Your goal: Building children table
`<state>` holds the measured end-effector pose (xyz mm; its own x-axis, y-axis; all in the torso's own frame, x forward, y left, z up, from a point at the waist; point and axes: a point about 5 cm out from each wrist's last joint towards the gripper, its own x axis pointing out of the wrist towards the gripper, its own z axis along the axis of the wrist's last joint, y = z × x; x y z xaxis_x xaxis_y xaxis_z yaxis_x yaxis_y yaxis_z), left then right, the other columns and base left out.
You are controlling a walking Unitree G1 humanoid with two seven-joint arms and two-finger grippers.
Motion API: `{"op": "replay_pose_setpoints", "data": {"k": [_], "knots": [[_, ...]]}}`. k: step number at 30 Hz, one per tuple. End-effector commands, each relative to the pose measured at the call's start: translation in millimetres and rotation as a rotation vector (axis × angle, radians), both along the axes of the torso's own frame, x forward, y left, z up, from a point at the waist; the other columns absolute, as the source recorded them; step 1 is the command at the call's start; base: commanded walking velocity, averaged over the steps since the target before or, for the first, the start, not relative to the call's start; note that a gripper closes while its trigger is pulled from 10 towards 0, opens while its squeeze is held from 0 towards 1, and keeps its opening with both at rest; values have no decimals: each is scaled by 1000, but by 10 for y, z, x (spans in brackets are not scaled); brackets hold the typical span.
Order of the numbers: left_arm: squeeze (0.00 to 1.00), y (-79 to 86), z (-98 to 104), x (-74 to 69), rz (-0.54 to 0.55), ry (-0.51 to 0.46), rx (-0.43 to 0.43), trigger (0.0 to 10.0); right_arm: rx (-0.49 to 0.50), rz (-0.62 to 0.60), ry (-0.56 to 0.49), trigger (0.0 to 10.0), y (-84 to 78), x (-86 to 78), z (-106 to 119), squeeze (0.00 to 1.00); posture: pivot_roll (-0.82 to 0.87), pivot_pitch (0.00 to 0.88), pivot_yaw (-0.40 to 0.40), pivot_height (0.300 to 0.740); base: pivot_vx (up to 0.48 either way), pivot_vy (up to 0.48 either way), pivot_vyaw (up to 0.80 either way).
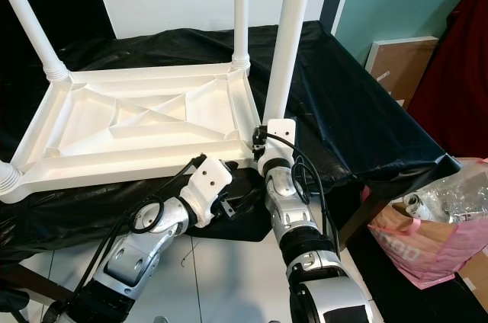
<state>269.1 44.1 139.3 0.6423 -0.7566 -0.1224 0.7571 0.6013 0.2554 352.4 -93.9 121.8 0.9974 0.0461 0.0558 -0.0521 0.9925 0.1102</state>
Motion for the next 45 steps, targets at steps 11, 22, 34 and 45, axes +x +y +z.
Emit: {"op": "replay_pose_setpoints", "data": {"k": [11, 22, 34, 45], "knots": [[0, -28, -14, 0, -8, 0, 4, 10000, -28, 190, -62, 10000, -182, -91, -53, 1000, 16, 19, -53, 740, 0, 0, 0], [0, -28, -2, 27, -15, -4, 6, 10000, -155, 436, -43, 10000, -483, -59, -62, 0, -1, 12, -40, 740, 0, 0, 0], [0, -38, 17, 53, -21, -11, 9, 10000, -307, 611, -7, 10000, -502, 93, 69, 0, 1, 18, -40, 740, 0, 0, 0], [0, -6, 20, 52, -4, -13, 8, 10000, -342, 662, 30, 0, -464, 123, 34, 0, 13, 25, -45, 740, 0, 0, 0]]}}
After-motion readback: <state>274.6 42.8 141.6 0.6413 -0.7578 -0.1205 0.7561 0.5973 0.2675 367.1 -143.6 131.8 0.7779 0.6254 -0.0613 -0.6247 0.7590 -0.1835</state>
